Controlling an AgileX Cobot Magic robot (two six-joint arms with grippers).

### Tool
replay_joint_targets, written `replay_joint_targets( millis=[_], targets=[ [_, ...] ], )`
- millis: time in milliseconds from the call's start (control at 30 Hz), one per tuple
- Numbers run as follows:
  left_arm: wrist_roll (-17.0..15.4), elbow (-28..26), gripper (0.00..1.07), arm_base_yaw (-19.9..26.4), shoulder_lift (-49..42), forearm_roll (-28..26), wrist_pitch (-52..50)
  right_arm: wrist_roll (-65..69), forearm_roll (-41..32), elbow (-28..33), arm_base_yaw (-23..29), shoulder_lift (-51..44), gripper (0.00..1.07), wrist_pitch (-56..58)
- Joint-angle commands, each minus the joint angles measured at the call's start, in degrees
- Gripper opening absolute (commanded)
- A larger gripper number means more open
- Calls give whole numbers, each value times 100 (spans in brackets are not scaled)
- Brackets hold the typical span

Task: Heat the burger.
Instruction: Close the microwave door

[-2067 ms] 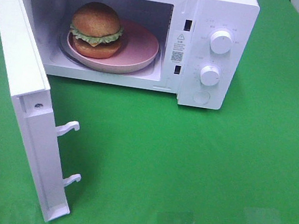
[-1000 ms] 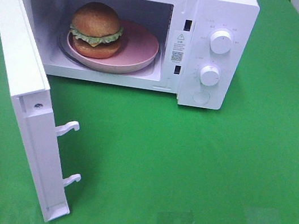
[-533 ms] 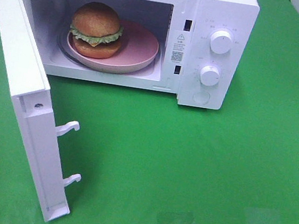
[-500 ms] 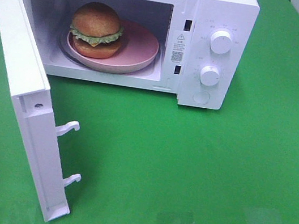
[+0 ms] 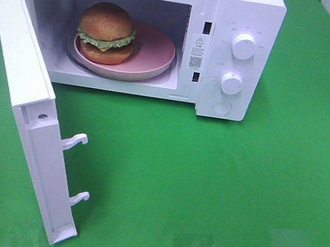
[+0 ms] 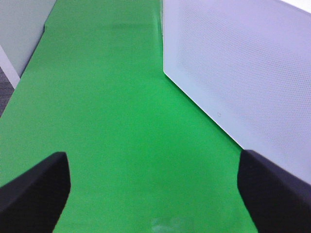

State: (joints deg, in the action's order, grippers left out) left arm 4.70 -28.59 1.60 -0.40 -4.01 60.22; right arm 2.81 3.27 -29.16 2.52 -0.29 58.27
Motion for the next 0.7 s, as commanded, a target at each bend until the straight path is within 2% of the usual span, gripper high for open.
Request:
replay_joint_targets(
  millis=[33, 267, 400, 467, 500, 533, 567, 600, 633, 667, 700],
  targets=[
    [11, 17, 86, 23, -92, -46, -92, 34, 23, 11, -52, -138, 76, -86],
    [6, 17, 85, 23, -92, -52, -97, 34, 23, 11, -52, -138, 76, -86],
    [-34, -86, 81, 23, -80, -97, -258, 34, 23, 11, -52, -138, 76, -86],
    [-29, -252, 73, 23, 57, -97, -670, 34, 23, 11, -52, -138, 76, -86],
    [-29, -252, 73, 23, 57, -97, -670, 34, 23, 11, -52, -138, 76, -86],
    [-11, -286, 66, 23, 212, -92, -951, 34, 23, 11, -52, -138, 76, -86],
    [-11, -286, 66, 23, 212, -92, -951, 34, 23, 11, -52, -138, 76, -86],
    [-11, -269, 57, 23, 407, -92, -1220, 34, 23, 11, -52, -138, 76, -86],
    [-11, -269, 57, 23, 407, -92, -1220, 34, 23, 11, -52, -138, 76, -86],
    [-11, -252, 46, 23, 625, -92, -1450, 34, 23, 11, -52, -138, 76, -86],
    [-11, -252, 46, 23, 625, -92, -1450, 34, 23, 11, -52, -138, 76, -86]
  ],
)
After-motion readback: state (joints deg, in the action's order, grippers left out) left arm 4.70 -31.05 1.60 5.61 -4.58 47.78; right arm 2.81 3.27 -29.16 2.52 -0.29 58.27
